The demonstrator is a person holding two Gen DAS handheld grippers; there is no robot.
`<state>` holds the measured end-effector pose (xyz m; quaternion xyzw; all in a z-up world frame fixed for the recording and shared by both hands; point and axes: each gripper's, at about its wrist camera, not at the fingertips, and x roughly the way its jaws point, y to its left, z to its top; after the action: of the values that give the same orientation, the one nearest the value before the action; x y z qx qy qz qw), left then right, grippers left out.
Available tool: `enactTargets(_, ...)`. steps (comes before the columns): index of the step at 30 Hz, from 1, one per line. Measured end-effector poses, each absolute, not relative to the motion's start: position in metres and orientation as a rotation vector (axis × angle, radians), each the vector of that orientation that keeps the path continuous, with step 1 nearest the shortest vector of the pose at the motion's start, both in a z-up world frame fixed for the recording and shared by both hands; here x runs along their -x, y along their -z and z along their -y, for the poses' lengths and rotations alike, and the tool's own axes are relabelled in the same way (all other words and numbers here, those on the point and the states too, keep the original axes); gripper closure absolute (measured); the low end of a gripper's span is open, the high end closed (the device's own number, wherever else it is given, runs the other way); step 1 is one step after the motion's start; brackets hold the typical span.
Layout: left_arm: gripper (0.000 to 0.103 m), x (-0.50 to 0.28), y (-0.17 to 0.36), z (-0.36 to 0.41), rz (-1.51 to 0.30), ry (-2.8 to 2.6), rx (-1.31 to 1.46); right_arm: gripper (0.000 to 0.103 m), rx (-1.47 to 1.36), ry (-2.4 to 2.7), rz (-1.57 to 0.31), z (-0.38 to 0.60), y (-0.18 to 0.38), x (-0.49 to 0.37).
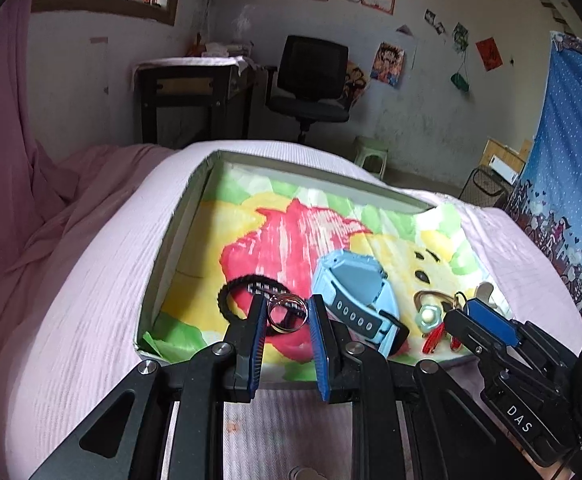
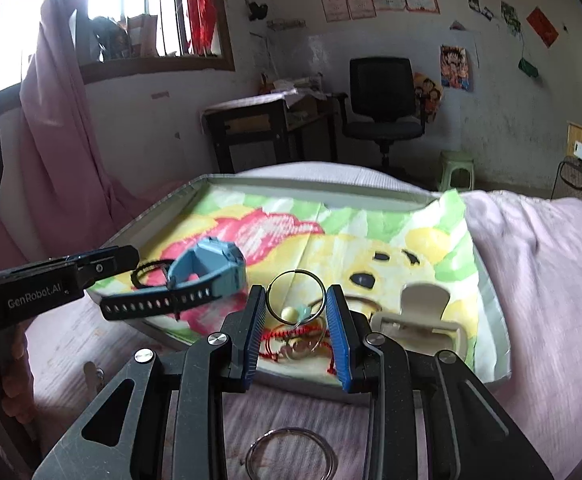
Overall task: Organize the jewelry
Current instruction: 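Carry both rings into the white box and open both grippers, then move both tools back toward the white hair clip and large hoop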
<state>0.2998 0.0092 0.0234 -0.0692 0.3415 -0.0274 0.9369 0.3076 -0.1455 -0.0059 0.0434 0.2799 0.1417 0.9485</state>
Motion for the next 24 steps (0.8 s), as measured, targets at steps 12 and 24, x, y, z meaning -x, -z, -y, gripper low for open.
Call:
enactTargets(12,0.077,-0.296,-0.02,-0.007,-0.724,0.072,0.119,0.069,-0.092,-0.283,-0.639,0.149,0.016,-0.313)
enactTargets(24,0.021,-0.243,-0.041,-0.013,-0.556,0.085,0.168,0.033,-0.107,-0.242,-0.498,0.167,-0.01,-0.272)
